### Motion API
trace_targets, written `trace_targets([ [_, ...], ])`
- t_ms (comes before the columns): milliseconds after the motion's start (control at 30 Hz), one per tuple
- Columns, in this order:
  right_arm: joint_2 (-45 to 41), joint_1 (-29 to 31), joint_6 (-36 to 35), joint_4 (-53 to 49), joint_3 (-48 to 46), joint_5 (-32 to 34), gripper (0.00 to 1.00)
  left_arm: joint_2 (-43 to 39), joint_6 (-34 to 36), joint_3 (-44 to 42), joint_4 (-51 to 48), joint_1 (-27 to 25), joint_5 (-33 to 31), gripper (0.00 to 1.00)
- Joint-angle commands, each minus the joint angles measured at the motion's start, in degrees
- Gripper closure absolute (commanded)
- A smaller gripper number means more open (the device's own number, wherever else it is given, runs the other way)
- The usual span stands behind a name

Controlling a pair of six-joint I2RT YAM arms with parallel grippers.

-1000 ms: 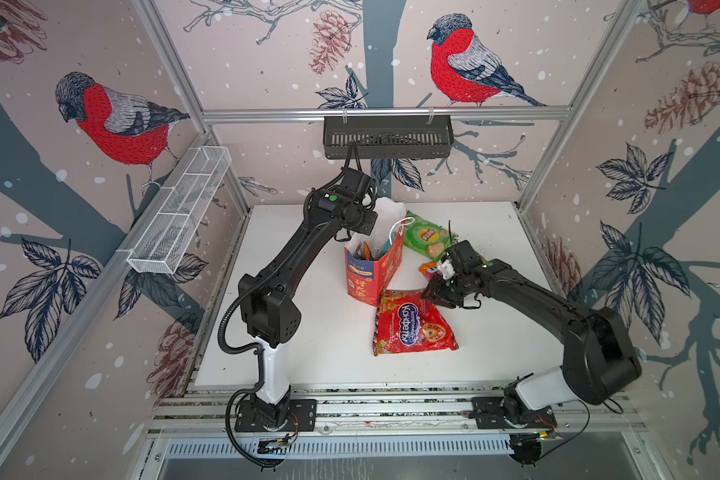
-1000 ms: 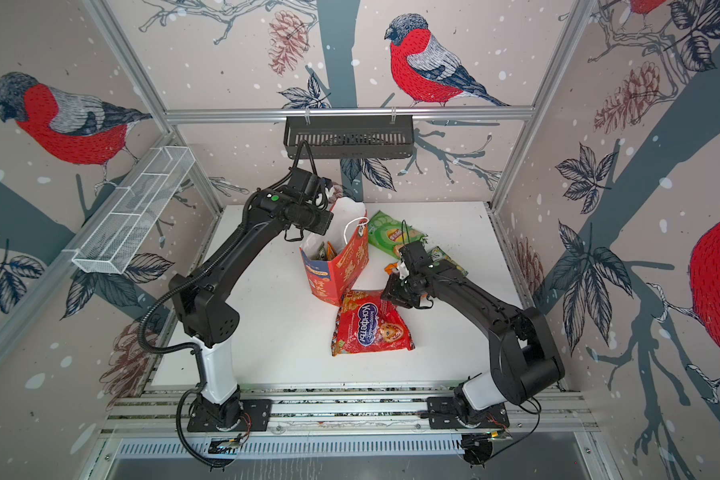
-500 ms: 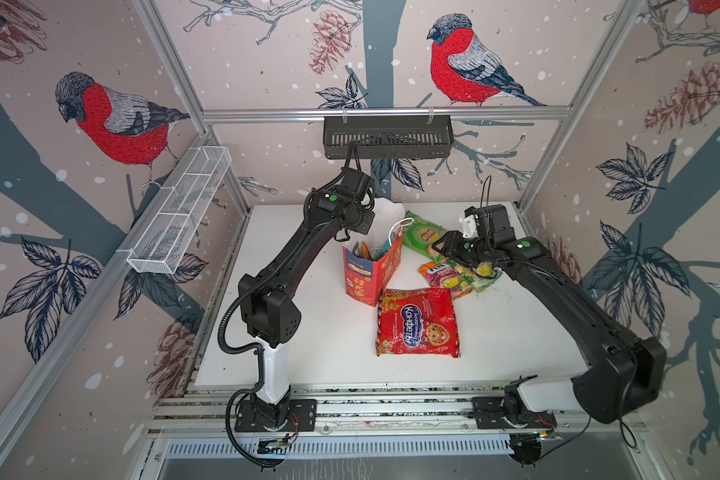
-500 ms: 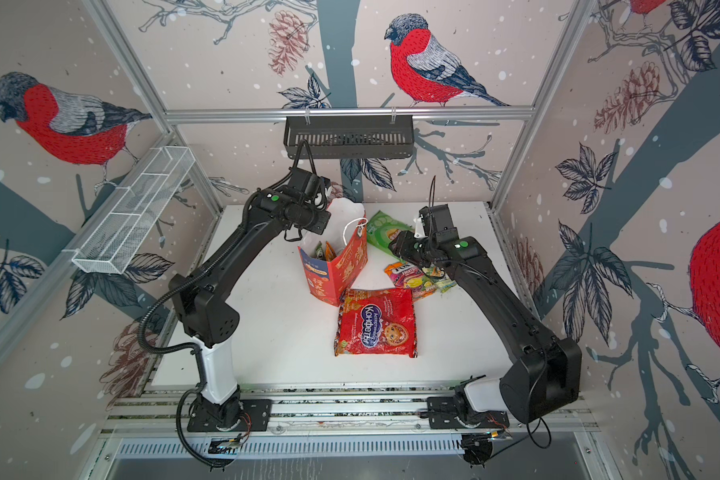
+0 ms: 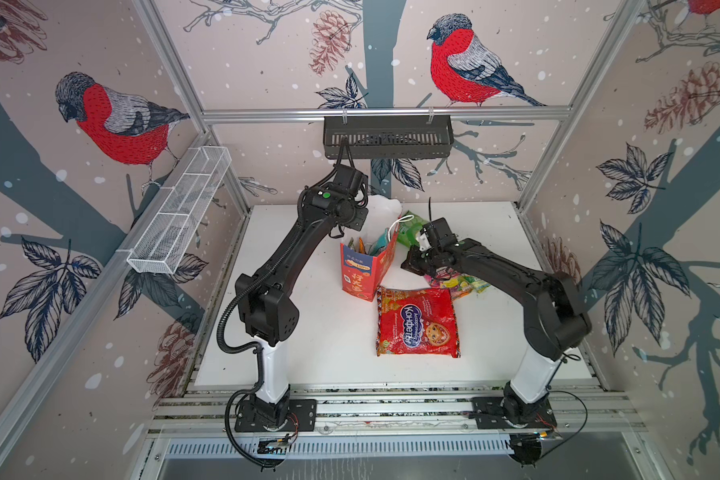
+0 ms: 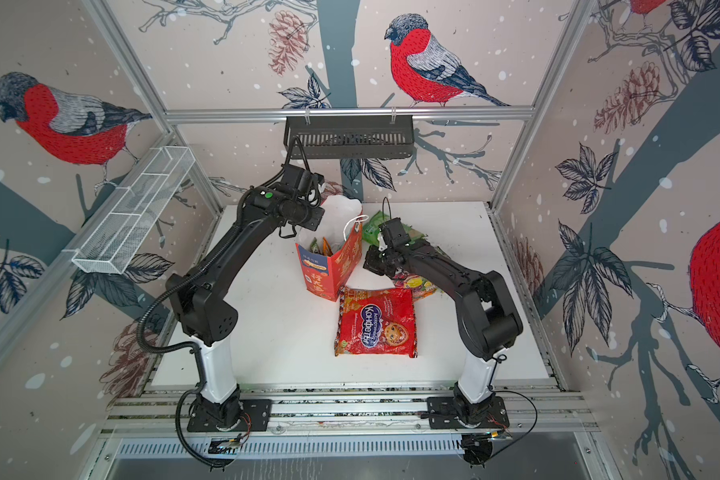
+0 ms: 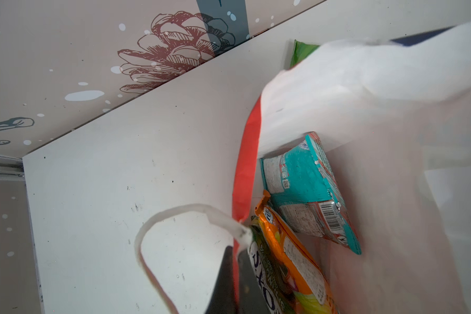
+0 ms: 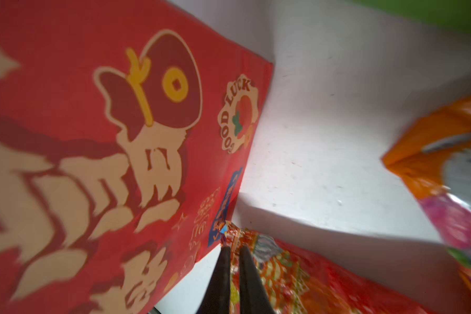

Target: Take the snacks out of the paper bag

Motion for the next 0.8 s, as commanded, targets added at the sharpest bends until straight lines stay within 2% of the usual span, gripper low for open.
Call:
trace_targets([
  [0,4.3,0.7,2.0,4.9,2.5,-1.7,0.89,0.1,0.6,1.1,1.4,0.8,2.2,1.0],
  [400,17.7,0.9,2.7,5.6,11.5,-2.5,0.91,2.7,2.3,4.3,1.9,3.3,5.8,1.0],
  [600,24.0,1.1,4.4,8.6,17.7,-7.1,0.93,3.0,2.6,7.1,2.9,3.3,7.3,1.0],
  [767,29.6,1.7,6.2,11.4,23.5,-13.6,0.93,2.8,1.8,7.5,3.4,3.2,8.3,1.0],
])
